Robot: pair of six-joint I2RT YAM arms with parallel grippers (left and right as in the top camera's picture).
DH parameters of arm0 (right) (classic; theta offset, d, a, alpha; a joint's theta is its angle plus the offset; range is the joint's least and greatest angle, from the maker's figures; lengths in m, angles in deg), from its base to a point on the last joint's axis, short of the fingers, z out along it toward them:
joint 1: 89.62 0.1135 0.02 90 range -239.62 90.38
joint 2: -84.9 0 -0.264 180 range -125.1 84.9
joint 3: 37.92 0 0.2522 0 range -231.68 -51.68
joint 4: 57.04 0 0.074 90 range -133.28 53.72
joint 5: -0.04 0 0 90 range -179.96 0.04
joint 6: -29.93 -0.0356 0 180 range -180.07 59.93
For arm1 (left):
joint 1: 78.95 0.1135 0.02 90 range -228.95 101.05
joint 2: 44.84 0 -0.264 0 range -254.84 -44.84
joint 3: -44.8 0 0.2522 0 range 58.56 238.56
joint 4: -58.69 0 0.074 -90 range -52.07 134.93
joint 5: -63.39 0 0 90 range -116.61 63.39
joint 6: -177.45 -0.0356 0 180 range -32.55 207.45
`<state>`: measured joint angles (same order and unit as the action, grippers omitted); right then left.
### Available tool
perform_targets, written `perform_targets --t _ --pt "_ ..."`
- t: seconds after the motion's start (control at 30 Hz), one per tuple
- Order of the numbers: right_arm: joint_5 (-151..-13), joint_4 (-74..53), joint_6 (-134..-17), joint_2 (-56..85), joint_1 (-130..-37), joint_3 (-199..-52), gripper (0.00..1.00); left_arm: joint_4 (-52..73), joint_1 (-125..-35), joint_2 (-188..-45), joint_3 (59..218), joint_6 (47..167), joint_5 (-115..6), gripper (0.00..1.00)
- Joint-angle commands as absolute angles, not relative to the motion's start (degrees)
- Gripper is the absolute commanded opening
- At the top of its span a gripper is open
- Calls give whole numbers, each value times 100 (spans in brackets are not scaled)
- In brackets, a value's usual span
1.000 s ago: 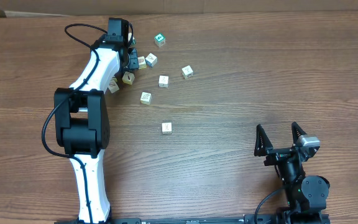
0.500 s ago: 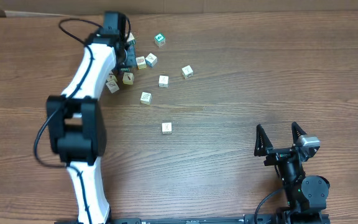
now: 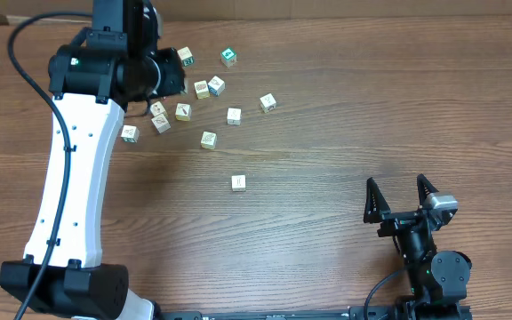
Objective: Form a tower
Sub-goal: 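Move the left gripper back to the cluster and grasp the red-3 duck block, then carry the red-3 duck block toward the elephant block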
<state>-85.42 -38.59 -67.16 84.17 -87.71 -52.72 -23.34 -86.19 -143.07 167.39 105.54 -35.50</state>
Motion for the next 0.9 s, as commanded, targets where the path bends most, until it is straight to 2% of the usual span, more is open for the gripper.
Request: perform_targets --t 0.0,0.47,0.87 --pt "-8516 -3888 -6732 8474 -8789 -5215 100 -2570 -8650 -14381 16744 10672 -4371 4" --pt "-8516 -3888 -6732 8474 -8789 -5215 100 -3110 -9386 -14419 16151 10678 -4035 4" --pt "-8516 -3888 -6732 8474 -8789 -5215 100 -2315 -10492 -14421 15006 11448 -3206 4"
